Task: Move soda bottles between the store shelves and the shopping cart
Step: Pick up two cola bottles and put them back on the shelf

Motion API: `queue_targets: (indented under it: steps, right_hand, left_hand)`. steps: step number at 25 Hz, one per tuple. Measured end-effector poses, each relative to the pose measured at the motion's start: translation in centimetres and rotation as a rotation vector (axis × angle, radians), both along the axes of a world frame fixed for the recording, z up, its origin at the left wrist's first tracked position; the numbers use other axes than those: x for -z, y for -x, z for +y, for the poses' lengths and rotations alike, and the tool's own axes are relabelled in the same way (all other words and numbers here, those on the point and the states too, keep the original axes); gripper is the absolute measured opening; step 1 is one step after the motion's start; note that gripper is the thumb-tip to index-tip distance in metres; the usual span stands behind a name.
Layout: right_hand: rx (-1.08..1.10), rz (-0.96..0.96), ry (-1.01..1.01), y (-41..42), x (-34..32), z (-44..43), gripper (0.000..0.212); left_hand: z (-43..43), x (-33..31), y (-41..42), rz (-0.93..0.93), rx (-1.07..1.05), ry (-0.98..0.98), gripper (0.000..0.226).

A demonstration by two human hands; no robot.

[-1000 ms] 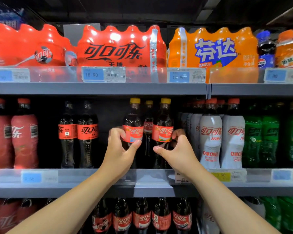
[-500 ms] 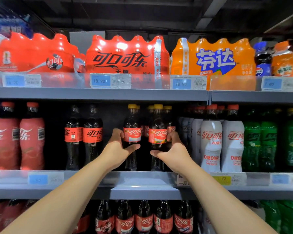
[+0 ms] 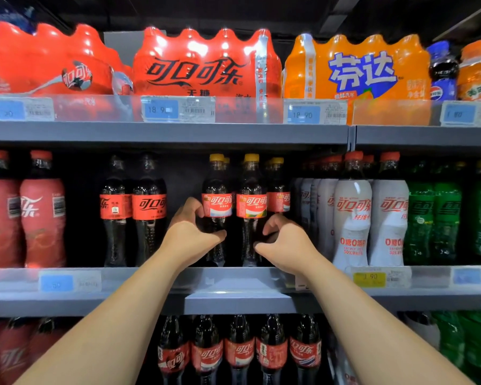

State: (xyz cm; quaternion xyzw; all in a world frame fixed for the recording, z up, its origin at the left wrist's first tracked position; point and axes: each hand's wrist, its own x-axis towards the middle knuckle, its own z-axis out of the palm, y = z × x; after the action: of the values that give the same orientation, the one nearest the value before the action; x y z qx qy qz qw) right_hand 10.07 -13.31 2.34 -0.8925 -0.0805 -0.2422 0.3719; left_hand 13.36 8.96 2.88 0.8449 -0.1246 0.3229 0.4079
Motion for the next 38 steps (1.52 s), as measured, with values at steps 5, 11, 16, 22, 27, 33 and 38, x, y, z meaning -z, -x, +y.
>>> queue_targets:
  steps: [5,11,16,22,27,33,38]
  right_hand:
    - [0.009,0.011,-0.012,-0.8,0.3,0.2,0.024]
    - [0.079,-0.006,-0.036,-1.2,0.6,0.4,0.033]
    - [0.075,-0.016,-0.036,-1.4,0.7,0.4,0.036]
    - [0.035,-0.001,-0.044,-1.2,0.5,0.2,0.029]
    - [-0.047,-0.126,-0.036,0.1,0.3,0.5,0.029]
    - [-0.118,-0.156,-0.016,0.8,0.4,0.5,0.033]
    - [-0.143,-0.16,0.028,0.8,0.3,0.5,0.038]
  left_hand:
    - [0.1,0.0,-0.4,0.109,0.019,-0.013,0.051]
    - [0.1,0.2,-0.6,0.161,0.081,0.062,0.047]
    - [-0.1,0.2,-0.5,0.154,0.034,0.026,0.044]
    - [-0.3,0.5,-0.4,0.115,0.035,0.004,0.043]
    - [-0.2,0.6,0.1,-0.118,-0.018,-0.048,0.035]
    - [-0.3,0.6,0.7,-0.137,0.025,-0.124,0.026]
    - [-0.6,0.4,1.7,-0.114,0.021,-0.26,0.019]
